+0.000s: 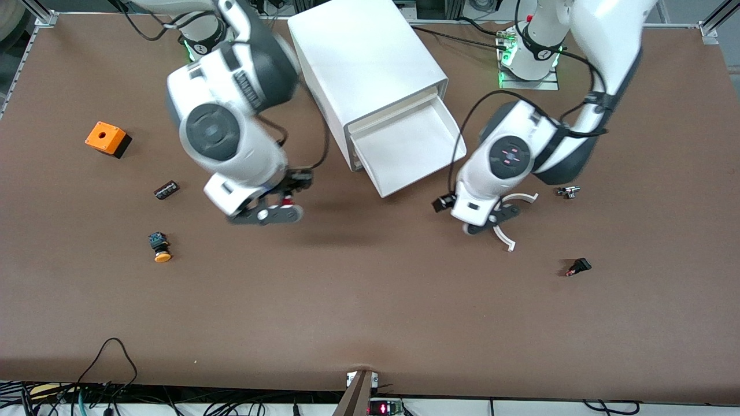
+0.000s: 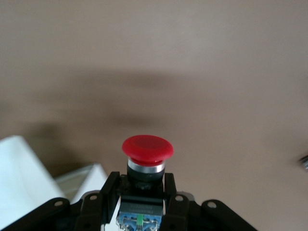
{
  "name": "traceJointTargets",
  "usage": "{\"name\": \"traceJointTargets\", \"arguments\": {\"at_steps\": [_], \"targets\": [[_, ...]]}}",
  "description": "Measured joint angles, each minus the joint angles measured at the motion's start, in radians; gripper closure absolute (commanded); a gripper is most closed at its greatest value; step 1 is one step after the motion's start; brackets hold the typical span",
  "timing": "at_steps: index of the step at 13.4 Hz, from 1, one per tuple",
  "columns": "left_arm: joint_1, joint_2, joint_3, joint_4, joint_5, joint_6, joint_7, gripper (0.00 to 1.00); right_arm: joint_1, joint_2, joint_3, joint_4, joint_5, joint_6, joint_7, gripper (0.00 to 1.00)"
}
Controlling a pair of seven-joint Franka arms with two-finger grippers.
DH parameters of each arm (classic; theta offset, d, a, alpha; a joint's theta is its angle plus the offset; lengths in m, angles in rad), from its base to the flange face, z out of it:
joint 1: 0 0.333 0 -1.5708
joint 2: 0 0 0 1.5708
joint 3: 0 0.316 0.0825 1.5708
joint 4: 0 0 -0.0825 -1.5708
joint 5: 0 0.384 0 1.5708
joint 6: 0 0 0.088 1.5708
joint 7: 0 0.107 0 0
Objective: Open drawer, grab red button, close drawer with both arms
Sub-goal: 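Carry the red button away while the left gripper pushes the drawer shut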
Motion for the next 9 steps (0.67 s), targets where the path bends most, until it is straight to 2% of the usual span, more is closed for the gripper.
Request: {"name": "traceJointTargets", "arguments": {"at_steps": [3,5,9], "targets": [[-0.037,0.0,-0.004,-0.044,0.0,0.046,-0.025,0.0,-0.014,0.0,-0.122,-0.084,0.003,0.046,-0.261,1.0],[-0.038,0.0,-0.034,-0.064,-0.014,0.053,-0.032,0.0,-0.022,0.0,-0.189,-0.16,0.005,0.121,-0.413,1.0],[-0.041,0.0,-0.101,-0.088,-0.093,0.055,-0.038,0.0,-0.085,0.0,-0.225,-0.339,0.051,0.294,-0.587,1.0]]}}
